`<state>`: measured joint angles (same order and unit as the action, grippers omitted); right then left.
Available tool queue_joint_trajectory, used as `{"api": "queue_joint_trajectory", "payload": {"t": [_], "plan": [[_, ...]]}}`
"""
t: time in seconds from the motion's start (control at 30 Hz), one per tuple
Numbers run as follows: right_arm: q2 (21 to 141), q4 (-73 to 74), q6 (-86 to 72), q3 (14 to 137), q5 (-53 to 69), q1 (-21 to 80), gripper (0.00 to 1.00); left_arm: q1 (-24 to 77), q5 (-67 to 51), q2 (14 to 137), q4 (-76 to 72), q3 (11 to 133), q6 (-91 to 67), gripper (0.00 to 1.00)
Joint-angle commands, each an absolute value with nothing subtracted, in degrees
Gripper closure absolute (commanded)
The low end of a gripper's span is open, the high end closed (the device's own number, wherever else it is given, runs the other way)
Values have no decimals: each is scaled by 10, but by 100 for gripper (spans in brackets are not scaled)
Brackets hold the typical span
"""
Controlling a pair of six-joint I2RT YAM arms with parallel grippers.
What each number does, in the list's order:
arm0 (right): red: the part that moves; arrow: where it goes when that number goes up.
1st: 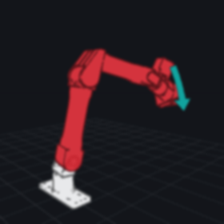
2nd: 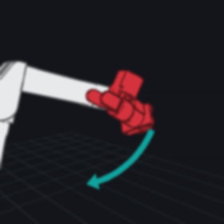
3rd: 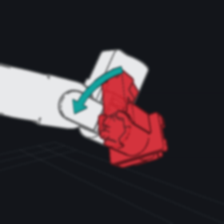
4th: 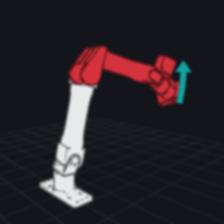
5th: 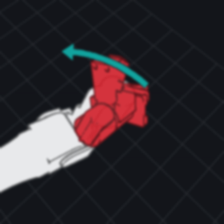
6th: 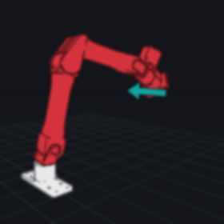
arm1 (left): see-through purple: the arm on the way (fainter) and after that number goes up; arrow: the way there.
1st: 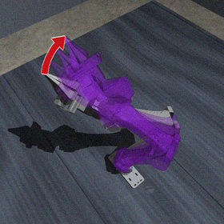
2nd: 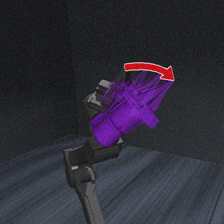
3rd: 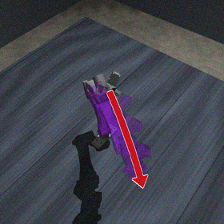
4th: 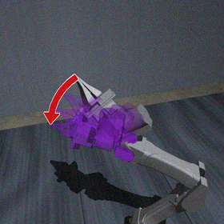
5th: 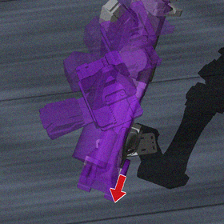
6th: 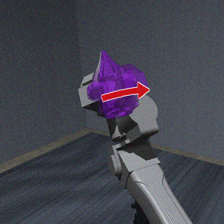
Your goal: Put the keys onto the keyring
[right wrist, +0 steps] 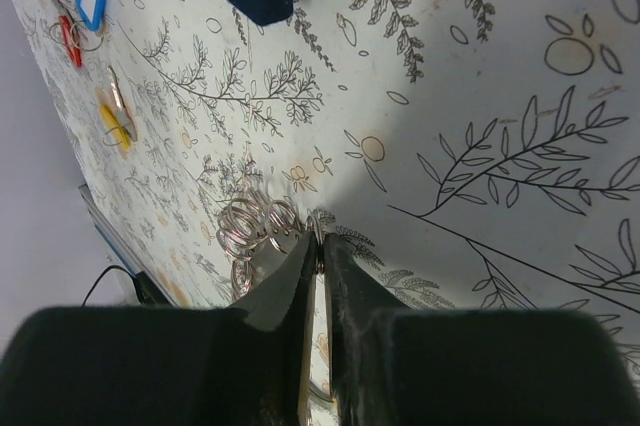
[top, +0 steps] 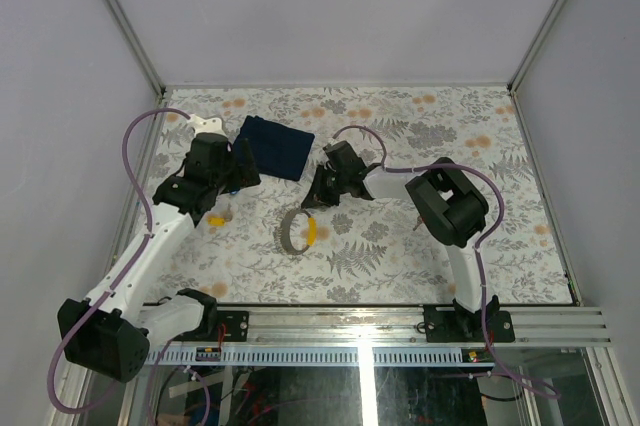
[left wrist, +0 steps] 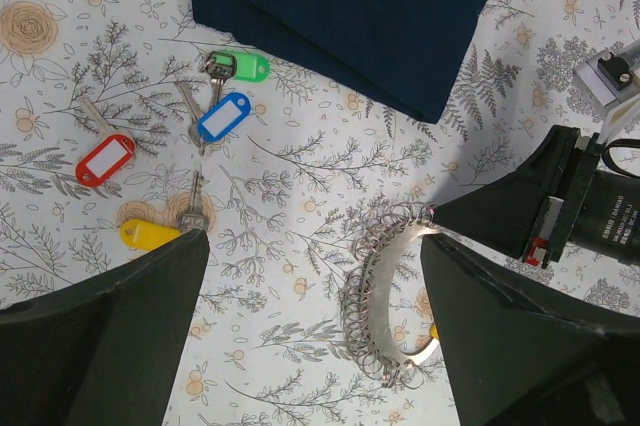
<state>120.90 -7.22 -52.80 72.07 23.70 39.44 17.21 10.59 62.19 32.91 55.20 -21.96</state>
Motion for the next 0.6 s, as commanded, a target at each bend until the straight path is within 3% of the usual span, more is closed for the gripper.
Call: {"api": "queue_joint_trajectory", "payload": {"t": [0.0,0.1,0.57], "plan": [[1225,-84,-519,744,247,400,92,162,90,620,302,546,-209,10],[1221,-77,-506,751,245,400,100,157,81,623,301,544,-205,10],[1069,44,-307,759,182,402,100,141,13,559,258,542,-215,9]]}}
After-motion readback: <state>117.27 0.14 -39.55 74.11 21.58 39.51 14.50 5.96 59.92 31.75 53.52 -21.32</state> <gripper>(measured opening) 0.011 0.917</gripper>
